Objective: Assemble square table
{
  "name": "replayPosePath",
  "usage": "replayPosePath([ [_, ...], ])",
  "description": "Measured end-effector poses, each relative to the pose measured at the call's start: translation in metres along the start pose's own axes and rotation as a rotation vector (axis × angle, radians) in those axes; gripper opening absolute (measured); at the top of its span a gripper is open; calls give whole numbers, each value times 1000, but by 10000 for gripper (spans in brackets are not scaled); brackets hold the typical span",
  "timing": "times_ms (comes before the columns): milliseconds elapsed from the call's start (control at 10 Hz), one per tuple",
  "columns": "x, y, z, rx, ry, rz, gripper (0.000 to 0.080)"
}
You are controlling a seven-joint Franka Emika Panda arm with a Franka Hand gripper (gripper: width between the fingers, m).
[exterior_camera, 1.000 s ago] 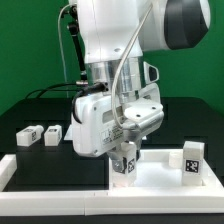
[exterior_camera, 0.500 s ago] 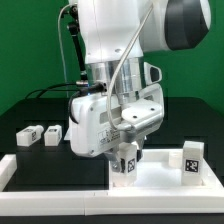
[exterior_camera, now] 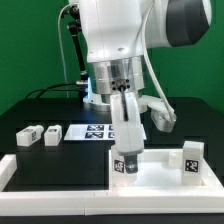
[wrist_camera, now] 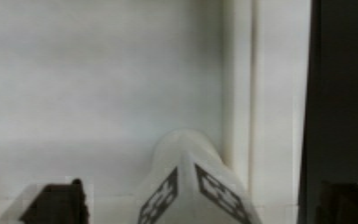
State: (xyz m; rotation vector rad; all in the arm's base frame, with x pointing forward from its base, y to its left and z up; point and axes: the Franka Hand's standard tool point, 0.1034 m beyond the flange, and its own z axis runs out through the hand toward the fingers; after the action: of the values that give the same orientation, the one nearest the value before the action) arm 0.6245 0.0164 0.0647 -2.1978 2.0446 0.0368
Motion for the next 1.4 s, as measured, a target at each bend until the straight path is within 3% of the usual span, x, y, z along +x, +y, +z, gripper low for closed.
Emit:
replayPosePath([
  [200, 1, 0, 0, -7, 7, -149, 649],
  [300, 1, -2, -3, -35, 37, -326, 649],
  [500, -1, -2, -3, -59, 56, -558, 649],
  [900, 0, -2, -2, -59, 53, -569, 636],
  [1100, 2, 0, -1, -62, 56, -448, 289],
  [1400, 1, 0, 0, -53, 63, -226, 291],
])
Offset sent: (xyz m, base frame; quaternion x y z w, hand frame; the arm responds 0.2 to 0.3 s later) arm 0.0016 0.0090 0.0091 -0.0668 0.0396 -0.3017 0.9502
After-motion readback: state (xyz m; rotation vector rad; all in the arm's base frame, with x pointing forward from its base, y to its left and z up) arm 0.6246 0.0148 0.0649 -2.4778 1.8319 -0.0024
